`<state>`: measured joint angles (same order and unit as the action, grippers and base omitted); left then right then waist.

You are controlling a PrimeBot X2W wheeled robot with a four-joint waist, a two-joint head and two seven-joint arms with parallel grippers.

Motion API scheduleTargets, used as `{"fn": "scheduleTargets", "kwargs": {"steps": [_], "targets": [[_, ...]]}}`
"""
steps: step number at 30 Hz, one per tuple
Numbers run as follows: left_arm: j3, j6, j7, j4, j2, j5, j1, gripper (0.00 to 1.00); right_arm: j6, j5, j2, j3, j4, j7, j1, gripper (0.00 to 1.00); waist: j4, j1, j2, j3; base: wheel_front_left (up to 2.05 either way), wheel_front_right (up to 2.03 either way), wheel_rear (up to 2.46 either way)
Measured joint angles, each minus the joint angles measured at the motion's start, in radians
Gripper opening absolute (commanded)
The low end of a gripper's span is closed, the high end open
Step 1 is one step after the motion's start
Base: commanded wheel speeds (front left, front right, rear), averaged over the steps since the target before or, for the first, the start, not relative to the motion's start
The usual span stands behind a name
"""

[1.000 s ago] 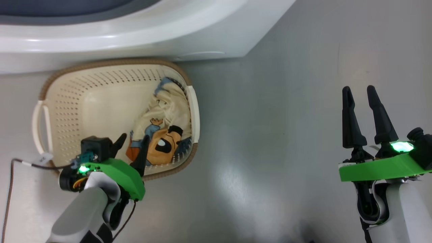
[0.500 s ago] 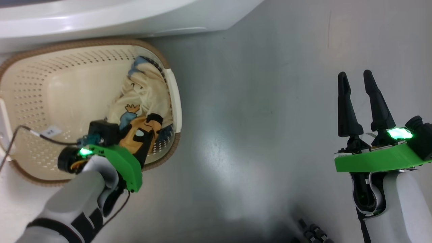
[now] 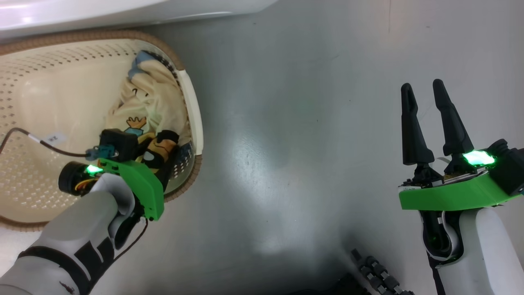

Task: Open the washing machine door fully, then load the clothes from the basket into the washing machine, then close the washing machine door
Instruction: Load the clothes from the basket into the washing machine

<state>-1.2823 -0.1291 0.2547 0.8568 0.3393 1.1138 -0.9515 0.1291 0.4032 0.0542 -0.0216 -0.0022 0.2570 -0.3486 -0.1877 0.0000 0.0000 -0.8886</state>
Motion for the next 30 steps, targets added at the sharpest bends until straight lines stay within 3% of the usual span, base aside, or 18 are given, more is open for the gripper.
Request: {"fn": "scheduleTargets", "kwargs": {"steps": [4,5,6,7,8,21,30], "targets": [[-0.006,0.000,-0.015,-0.001,0.007,0.031,-0.001,1.00,0.000,0.000,0.000,-0.001,-0.012,0.000,0.001,1.00,-0.008,0.0000,0.0000,-0.012,0.00,0.00,0.00],[-0.007,0.000,-0.017,-0.001,0.010,0.035,-0.002,0.75,0.000,0.000,0.000,-0.001,-0.015,0.000,0.001,1.00,-0.009,0.0000,0.0000,-0.013,0.00,0.00,0.00],[-0.007,0.000,-0.018,-0.002,0.012,0.037,-0.004,0.44,0.000,0.000,0.000,-0.001,-0.017,0.000,0.001,1.00,-0.009,0.0000,0.0001,-0.014,0.00,0.00,0.00],[-0.008,0.000,-0.021,-0.005,0.015,0.041,-0.009,0.04,0.000,-0.001,0.000,0.000,-0.018,0.000,0.001,1.00,-0.009,0.0000,0.0000,-0.014,0.00,0.00,0.00],[-0.008,0.000,-0.026,-0.008,0.016,0.044,-0.014,0.00,0.000,-0.004,0.000,-0.001,-0.019,0.000,0.001,1.00,-0.009,0.0000,0.0000,-0.012,0.00,0.00,0.00],[-0.003,0.000,-0.007,0.025,-0.003,0.118,-0.016,0.00,0.000,-0.023,0.000,0.005,-0.011,0.000,0.003,1.00,0.014,0.0000,0.0000,0.054,0.00,0.00,0.00],[0.199,0.000,-0.006,0.004,-0.005,0.048,0.042,0.00,0.000,-0.022,0.004,0.007,0.043,0.000,0.003,1.00,0.050,0.0000,0.0000,0.157,0.00,0.00,0.00]]}}
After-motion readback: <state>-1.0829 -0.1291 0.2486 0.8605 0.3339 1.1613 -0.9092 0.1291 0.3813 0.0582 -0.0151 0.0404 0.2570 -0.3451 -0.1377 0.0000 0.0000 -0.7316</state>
